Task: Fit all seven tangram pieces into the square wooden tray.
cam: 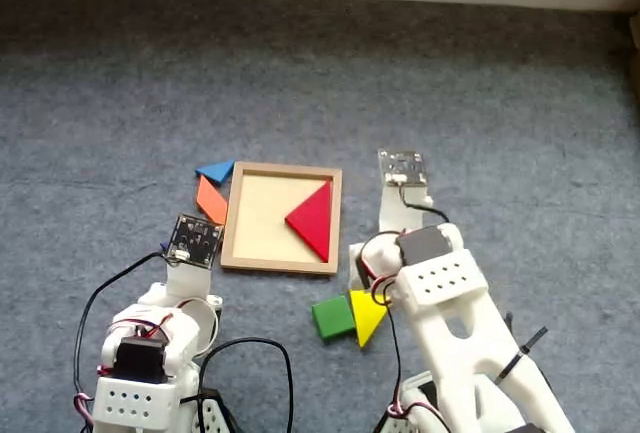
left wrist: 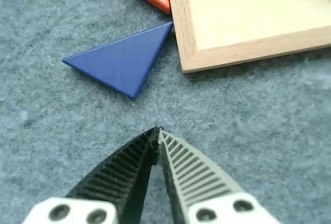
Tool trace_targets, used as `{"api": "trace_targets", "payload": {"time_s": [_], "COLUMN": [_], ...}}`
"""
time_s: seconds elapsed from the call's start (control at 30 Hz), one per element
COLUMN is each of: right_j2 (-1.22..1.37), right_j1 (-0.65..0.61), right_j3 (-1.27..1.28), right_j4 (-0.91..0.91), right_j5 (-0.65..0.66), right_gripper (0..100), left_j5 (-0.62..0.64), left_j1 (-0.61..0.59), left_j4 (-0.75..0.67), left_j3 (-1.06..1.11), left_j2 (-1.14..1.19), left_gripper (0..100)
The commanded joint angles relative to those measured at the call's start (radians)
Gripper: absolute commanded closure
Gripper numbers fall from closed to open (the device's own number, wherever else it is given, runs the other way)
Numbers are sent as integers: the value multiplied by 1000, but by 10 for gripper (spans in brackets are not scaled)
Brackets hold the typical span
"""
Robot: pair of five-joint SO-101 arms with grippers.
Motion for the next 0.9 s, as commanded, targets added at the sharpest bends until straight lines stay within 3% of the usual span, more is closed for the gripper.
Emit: {"api": "trace_targets", "payload": {"time_s": [0.0, 0.3, 0.57, 0.87], "right_j2": [-35, 71, 383, 440], "right_j1": [-68, -68, -31, -15], "right_j3": [-7, -12, -165, -202], "right_j4": [-4, -74, -88, -96], "right_j5": [-114, -315, -318, -324], "right_gripper": [650, 649, 650, 650], "left_j5": [11, 11, 11, 11], "left_j1": [13, 13, 13, 13], "left_j4": [6, 6, 6, 6], "left_j3": [19, 19, 19, 19], "left_j2": [-35, -35, -35, -35], "left_gripper": [995, 995, 995, 995]}}
